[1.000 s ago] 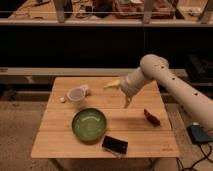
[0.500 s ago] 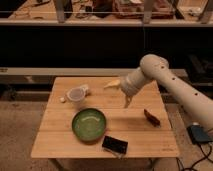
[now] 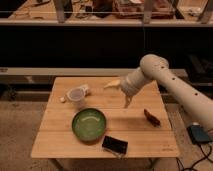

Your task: Push the ceramic bowl across the table

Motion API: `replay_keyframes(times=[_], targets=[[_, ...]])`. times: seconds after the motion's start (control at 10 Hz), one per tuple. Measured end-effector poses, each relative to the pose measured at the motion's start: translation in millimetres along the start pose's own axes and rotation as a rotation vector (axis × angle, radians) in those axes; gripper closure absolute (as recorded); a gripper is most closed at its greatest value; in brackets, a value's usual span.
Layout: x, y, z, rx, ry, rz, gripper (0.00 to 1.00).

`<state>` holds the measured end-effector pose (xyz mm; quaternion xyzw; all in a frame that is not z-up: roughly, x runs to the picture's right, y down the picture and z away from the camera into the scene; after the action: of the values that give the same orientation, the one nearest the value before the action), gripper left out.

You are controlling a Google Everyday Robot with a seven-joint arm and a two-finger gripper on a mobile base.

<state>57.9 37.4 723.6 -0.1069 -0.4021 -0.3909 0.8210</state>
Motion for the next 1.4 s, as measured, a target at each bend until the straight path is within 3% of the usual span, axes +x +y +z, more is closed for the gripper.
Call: replay_keyframes(times=[0.8, 0.9, 1.1, 1.3, 1.4], targets=[[0.5, -0.1, -0.6, -0.005, 0.007, -0.006, 0.23], [3.7, 0.3, -1.8, -0.020, 0.034, -0.033, 0.30], [14.6, -10.7, -6.0, -0.045, 0.136, -0.137, 0.53], [9.1, -28.7, -3.9, -0.005, 0.160, -0.187, 0.71], [-0.7, -33.8, 2.6, 0.019, 0.145, -0.206, 0.81]])
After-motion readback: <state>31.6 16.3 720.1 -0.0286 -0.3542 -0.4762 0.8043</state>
